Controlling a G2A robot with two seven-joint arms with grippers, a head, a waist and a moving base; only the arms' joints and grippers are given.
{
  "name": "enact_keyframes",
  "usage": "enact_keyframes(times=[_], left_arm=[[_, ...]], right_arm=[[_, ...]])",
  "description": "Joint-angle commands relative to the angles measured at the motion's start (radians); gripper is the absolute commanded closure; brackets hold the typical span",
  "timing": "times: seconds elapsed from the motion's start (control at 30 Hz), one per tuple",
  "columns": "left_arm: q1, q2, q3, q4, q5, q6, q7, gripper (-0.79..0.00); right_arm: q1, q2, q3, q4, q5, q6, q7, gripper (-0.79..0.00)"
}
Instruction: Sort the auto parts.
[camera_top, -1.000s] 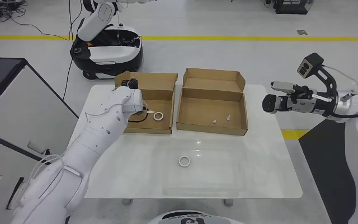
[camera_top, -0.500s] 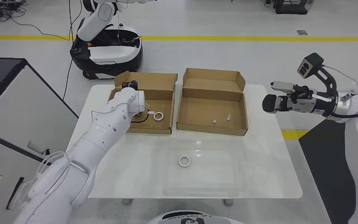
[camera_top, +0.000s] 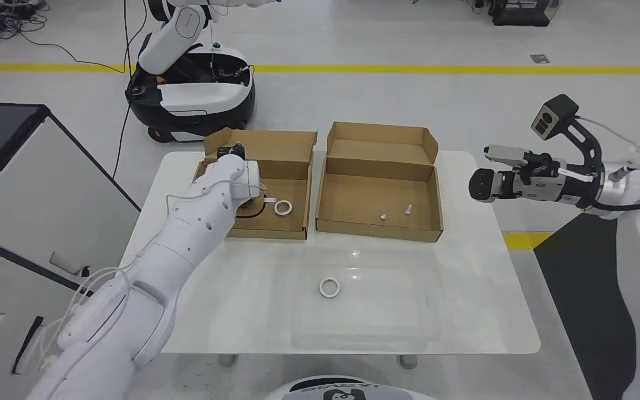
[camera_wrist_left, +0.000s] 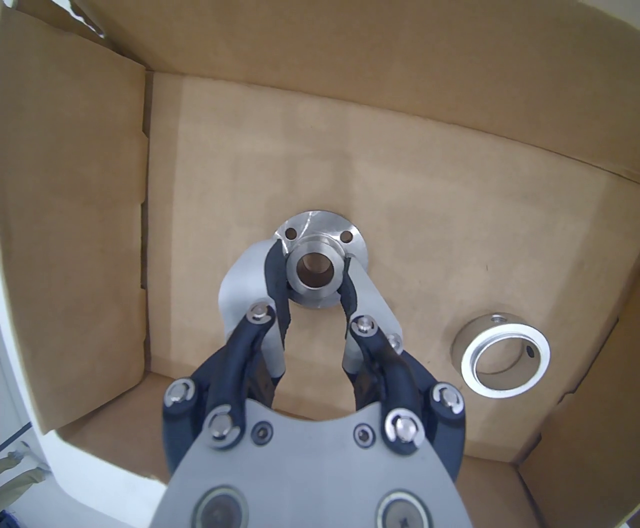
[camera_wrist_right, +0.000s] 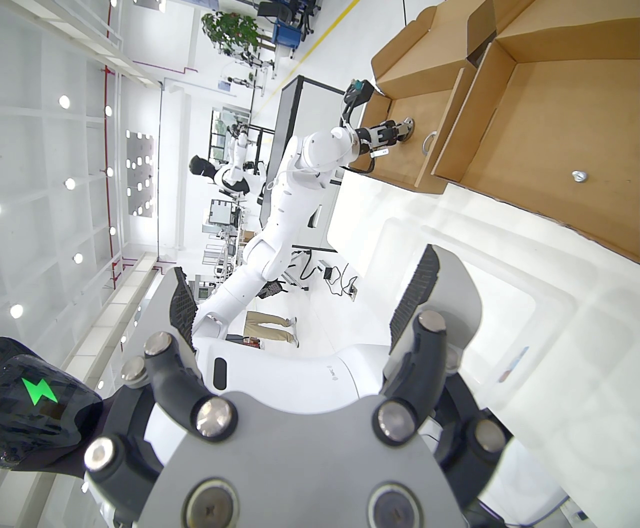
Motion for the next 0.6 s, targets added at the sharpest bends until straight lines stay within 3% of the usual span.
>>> enact_keyframes(times=[0.0, 0.1, 0.23, 0.4, 0.57], left_arm=[[-0.002, -0.002, -0.004, 0.003, 0.003, 0.0, 0.001, -0.57], [-0.006, -0.003, -0.014, -0.001, 0.009, 0.003, -0.003, -0.616], [-0.009, 0.005, -0.041, -0.042, 0.031, 0.018, -0.017, -0.782], [0.015, 0.034, -0.098, -0.162, 0.075, 0.003, -0.076, -0.785], [0.076, 0.075, -0.183, -0.361, 0.122, -0.052, -0.176, -0.785]], right_arm=[[0.0, 0.0, 0.0, 0.0, 0.0, 0.0, 0.0, -0.785], [0.0, 0.0, 0.0, 0.0, 0.0, 0.0, 0.0, -0.785], [0.0, 0.0, 0.0, 0.0, 0.0, 0.0, 0.0, -0.785], [0.0, 0.0, 0.0, 0.0, 0.0, 0.0, 0.0, -0.785], [0.0, 0.0, 0.0, 0.0, 0.0, 0.0, 0.0, -0.785]])
